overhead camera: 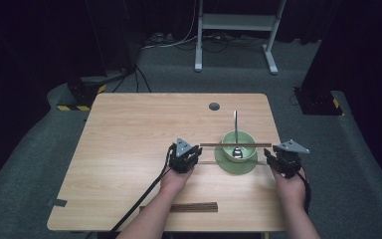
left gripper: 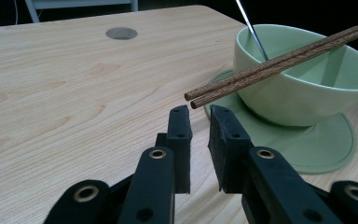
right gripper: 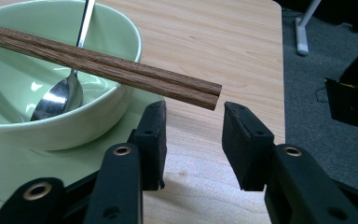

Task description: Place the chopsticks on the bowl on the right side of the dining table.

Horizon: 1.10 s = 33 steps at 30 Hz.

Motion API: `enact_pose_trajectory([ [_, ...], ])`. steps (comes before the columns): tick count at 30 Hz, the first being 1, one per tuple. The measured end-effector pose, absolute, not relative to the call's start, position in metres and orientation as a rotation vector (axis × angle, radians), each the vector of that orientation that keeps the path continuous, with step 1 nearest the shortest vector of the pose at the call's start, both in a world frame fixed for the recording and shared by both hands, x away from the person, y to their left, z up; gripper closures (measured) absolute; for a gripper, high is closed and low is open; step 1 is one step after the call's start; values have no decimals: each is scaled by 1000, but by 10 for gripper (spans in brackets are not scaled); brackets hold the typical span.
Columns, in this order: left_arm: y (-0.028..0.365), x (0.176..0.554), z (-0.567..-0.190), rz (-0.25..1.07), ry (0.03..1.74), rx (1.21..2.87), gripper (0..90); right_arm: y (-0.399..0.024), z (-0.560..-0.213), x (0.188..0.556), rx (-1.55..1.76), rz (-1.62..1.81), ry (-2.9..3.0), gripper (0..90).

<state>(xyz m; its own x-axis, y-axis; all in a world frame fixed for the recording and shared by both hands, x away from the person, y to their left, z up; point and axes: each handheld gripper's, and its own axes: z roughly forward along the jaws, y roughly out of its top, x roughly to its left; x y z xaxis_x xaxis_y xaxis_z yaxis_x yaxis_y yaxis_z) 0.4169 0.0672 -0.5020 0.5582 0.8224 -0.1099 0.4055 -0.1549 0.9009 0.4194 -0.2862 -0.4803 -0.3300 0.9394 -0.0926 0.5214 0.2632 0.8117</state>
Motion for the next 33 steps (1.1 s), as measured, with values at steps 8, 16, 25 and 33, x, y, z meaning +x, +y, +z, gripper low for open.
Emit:
enact_pose_trajectory([
  [8,67,417,-502,521,1019,1770,826,-285,-480,420,1313,933,1954,628],
  [16,69,418,-501,529,1018,1769,844,-282,-476,421,1302,928,1960,630],
  [25,66,420,-502,521,1022,1777,857,-285,-477,421,1311,915,1956,632],
  [33,64,420,-502,525,1021,1780,855,-288,-479,422,1324,914,1952,635],
])
